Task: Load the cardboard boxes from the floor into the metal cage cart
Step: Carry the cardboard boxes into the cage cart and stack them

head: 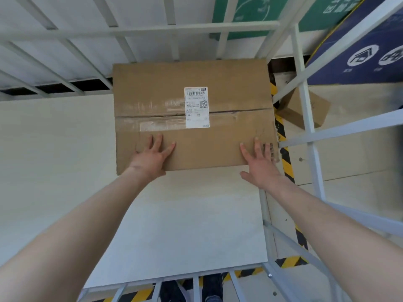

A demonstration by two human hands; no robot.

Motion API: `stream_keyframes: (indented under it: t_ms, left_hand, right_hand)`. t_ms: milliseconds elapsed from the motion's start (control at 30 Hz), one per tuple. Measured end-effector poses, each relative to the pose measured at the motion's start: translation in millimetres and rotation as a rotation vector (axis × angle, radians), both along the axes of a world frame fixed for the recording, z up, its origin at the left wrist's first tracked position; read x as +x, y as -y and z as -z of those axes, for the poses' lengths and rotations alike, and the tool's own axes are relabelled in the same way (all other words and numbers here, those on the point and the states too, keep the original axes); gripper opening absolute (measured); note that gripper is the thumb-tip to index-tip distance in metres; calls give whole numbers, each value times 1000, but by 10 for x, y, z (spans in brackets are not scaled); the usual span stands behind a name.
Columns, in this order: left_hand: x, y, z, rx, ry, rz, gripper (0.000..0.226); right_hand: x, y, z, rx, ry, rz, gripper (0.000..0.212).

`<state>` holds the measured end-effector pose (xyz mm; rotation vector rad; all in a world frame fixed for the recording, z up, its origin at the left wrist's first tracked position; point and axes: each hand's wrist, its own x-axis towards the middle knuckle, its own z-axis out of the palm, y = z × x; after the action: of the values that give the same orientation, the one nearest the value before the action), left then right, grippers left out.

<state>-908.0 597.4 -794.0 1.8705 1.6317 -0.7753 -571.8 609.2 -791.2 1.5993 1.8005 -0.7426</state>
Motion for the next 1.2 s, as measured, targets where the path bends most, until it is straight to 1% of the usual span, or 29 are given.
stream_keyframes:
  t_ms: [100,167,267,333,400,567,733,800,933,1067,1200]
  left_hand:
    - [18,22,-34,-13,-22,-2,98]
    - [53,76,-79,8,-27,-17,96]
    - [134,128,-253,27,44,-101,91]
    - [226,154,-468,33,106,-136,86]
    - [322,180,-763,42,128,-124,83]
    - [463,298,-1811,100,196,-117,74]
    - [685,726,-3086,100,266,-231,67]
    - [796,945,-3566,79,316,-238,67]
    - [1061,1402,-4369,114,414,-223,69]
    - [1375,1869,-5036,179,506,-59,72]
    - [1915,2303,-5612,222,606,106,68]
  right_hand:
    - [8,-6,-32,-48,-45,50,95]
    - [25,-1,-91,-22,-72,66,91]
    - [1,31,-255,29,-107,103,79]
    - [-51,103,-445,47,-112,88,76]
    - [-113,188,-729,61,-107,72,76]
    - [-266,373,-1806,119,-151,130,76]
    - [-272,806,-3083,179,-213,174,75]
    - [-180,1088,-3577,187,-214,171,76]
    - [43,1771,-4377,283,-235,341,74]
    - [191,2541,-5070,393,-194,473,73]
    - [445,3247,-5648,486,-142,628,71]
